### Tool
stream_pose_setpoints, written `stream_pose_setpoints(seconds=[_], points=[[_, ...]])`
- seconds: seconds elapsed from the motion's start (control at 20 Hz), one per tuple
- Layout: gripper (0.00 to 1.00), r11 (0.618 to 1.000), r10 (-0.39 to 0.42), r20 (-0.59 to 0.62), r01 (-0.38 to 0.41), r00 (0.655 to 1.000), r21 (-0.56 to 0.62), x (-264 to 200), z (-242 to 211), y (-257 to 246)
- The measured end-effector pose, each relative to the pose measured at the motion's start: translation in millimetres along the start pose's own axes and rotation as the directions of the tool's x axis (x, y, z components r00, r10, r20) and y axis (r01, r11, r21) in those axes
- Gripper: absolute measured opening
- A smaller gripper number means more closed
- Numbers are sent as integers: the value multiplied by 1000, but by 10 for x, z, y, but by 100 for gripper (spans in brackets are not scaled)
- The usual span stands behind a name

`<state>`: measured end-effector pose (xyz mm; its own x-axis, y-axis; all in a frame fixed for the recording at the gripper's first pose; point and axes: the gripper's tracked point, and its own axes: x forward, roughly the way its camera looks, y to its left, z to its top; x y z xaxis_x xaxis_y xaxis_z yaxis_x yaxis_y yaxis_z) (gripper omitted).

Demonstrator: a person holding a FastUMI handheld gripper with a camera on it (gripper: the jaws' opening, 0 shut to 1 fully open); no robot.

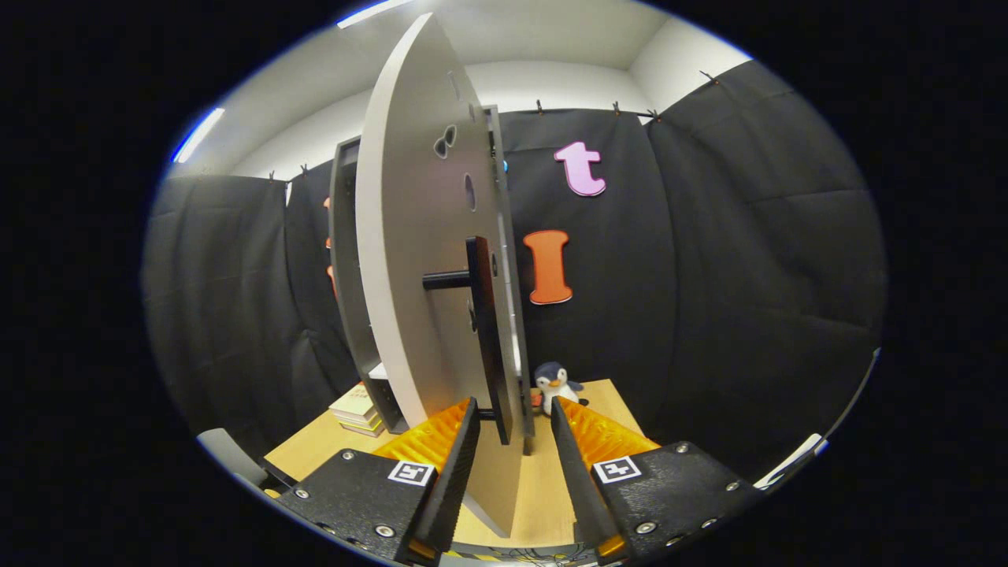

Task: Open the shoe cabinet door, grab the shoes and put them into the shoe cabinet, then close the shoe cabinet door.

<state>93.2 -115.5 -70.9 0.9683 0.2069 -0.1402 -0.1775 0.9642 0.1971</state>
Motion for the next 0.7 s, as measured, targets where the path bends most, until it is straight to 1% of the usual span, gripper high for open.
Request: stream_pose_setpoints(seconds=[0.05, 0.1, 0.25, 0.45, 0.7], points=[[59, 1000, 27, 0, -27, 1000, -9, 0, -33, 147], [59, 998, 53, -1, -53, 999, -15, 122, -110, 338], [60, 991, 128, -7, -129, 992, -23, 309, -145, 753], [62, 979, 198, 1, -198, 980, -58, 388, -115, 1020], [66, 960, 279, -9, -280, 960, -27, 560, -165, 1314]])
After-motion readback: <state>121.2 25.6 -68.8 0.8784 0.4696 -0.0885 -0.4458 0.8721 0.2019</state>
